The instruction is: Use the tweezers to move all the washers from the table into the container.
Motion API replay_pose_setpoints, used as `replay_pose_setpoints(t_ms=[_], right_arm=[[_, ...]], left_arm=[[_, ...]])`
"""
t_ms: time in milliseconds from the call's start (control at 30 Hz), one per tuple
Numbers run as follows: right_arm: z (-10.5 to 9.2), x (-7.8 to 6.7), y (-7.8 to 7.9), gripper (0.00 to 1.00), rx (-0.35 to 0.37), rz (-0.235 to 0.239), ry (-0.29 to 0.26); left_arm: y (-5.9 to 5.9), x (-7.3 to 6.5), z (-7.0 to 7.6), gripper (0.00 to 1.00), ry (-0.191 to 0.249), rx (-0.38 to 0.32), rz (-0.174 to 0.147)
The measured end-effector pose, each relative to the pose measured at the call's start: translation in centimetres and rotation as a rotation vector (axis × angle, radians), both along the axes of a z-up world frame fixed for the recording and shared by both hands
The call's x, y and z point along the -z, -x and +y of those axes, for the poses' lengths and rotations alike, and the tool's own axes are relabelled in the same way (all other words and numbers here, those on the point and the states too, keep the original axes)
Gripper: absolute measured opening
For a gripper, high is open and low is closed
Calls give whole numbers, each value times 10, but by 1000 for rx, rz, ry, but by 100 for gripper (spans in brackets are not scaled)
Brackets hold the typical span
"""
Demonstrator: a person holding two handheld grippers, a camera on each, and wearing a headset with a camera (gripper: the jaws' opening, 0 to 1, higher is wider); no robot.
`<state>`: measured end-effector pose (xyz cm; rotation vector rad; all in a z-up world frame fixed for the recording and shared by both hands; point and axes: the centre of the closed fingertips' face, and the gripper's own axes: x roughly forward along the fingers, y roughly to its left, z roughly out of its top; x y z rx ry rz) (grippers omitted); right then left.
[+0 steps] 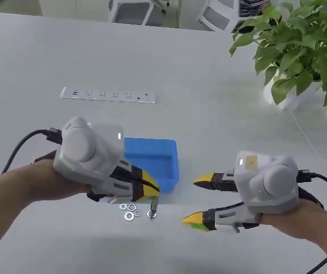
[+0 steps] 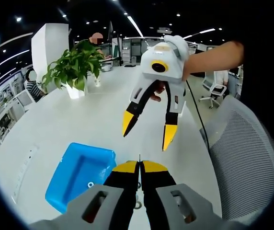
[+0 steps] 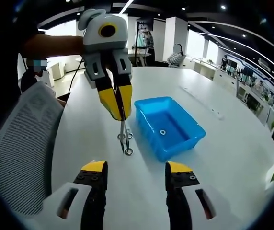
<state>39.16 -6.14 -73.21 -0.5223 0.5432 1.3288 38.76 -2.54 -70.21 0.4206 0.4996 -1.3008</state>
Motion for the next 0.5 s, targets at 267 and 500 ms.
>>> replay_pose_setpoints(t_ms=[267, 500], right_arm=[[22, 1, 3, 38, -79, -5, -15], [35, 7, 7, 33, -147, -1, 4]], left_arm=[[4, -1, -1, 5, -21, 37, 4], [7, -2, -3, 5, -31, 57, 7]])
